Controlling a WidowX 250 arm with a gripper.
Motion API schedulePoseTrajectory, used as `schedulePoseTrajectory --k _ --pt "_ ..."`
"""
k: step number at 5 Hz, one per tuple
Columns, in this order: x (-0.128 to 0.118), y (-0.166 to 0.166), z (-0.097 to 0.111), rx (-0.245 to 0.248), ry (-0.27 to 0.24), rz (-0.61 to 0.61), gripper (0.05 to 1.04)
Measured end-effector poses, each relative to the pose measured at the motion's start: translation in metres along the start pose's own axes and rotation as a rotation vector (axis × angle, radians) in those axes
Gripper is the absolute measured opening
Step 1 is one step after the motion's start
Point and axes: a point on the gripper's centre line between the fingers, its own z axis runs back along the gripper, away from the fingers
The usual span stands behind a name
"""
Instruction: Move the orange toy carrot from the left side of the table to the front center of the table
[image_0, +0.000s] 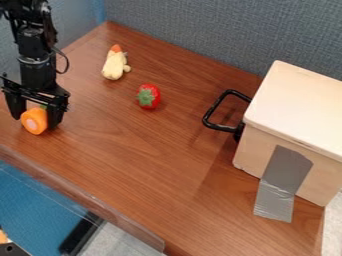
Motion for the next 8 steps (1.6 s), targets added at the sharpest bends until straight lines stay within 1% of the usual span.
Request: schedulePoseTrajectory --k 1,2,3,4,5,6,7,8 --pt "-0.006 -0.003 -0.001 -0.010 0.003 0.007 0.735" --pt "-0.012 -0.027 0.023 -0.027 -0.045 -0.016 0.733" --pt "-0.028 -0.065 0.043 -0.070 -0.079 -0.067 0.733" --pt "-0.048 -0.111 0.037 -0.069 -0.076 -0.145 0.733" --pt "-0.057 -0.151 0.029 -0.067 -0.077 -0.194 0.733" --pt "-0.067 -0.186 0.014 -0.075 -0.044 -0.257 0.733" --pt "-0.059 -0.210 0.015 -0.084 -0.061 -0.290 0.733" --pt "-0.062 -0.212 0.014 -0.086 -0.046 -0.282 0.809"
